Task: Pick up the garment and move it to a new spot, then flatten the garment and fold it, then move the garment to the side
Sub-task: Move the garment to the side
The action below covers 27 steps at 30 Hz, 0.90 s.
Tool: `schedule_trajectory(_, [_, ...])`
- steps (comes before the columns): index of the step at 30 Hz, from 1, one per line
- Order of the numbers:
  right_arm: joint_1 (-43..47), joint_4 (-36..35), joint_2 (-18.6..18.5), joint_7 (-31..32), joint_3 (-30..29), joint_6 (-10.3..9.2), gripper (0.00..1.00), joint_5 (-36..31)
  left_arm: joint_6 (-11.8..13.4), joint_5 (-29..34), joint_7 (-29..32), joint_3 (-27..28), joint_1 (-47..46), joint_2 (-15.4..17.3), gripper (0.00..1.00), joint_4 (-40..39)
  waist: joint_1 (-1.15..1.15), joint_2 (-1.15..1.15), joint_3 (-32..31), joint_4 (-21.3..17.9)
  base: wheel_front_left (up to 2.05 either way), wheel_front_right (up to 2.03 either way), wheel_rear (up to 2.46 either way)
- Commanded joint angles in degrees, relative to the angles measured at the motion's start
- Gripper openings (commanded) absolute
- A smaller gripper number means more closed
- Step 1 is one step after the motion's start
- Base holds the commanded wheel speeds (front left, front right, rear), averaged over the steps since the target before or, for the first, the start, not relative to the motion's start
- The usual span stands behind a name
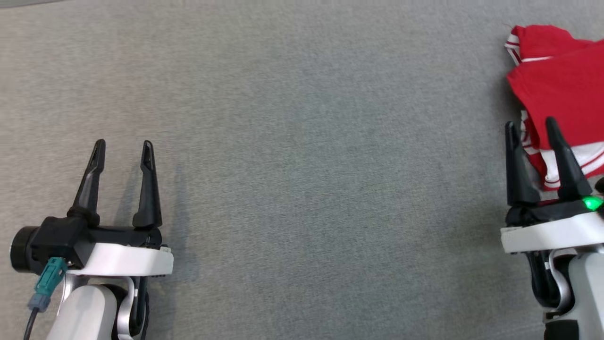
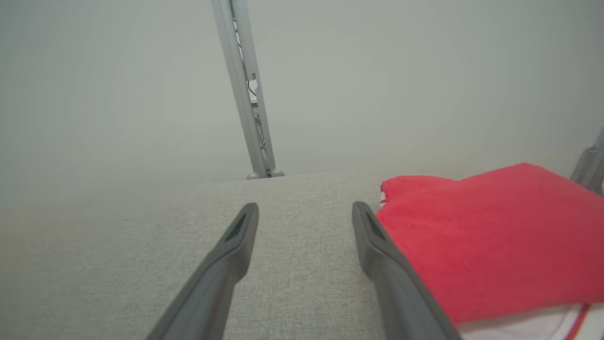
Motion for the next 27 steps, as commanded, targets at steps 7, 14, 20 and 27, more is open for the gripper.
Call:
schedule_trajectory(7, [4.2,-1.1,0.6,0.0,0.8,-0.01,1.0,-1.9,0.3,-1.0,-1.0,1.2,3.5,-1.0,1.0,2.1,0.0,0.0,-6.4,5.4,0.0,0.0,0.0])
schedule_trajectory(14, [8.9,-2.7,0.7,0.5,0.3,-0.01,1.0,-2.7,-0.1,-0.7,-1.2,1.6,7.7,-1.2,1.0,3.2,0.0,0.0,-11.2,6.8,0.0,0.0,0.0])
schedule_trajectory(20, [13.8,-5.0,0.8,2.0,-1.2,-0.01,1.0,-3.1,0.0,-0.4,-1.3,1.1,11.0,-1.9,1.0,3.5,0.0,0.0,-14.9,7.1,0.0,0.0,0.0])
schedule_trajectory(27, [19.0,-8.9,1.1,4.5,-3.2,-0.01,1.0,-4.1,-0.1,-0.3,-1.2,0.0,14.0,-2.1,1.0,3.7,0.0,0.0,-18.1,6.9,0.0,0.0,0.0])
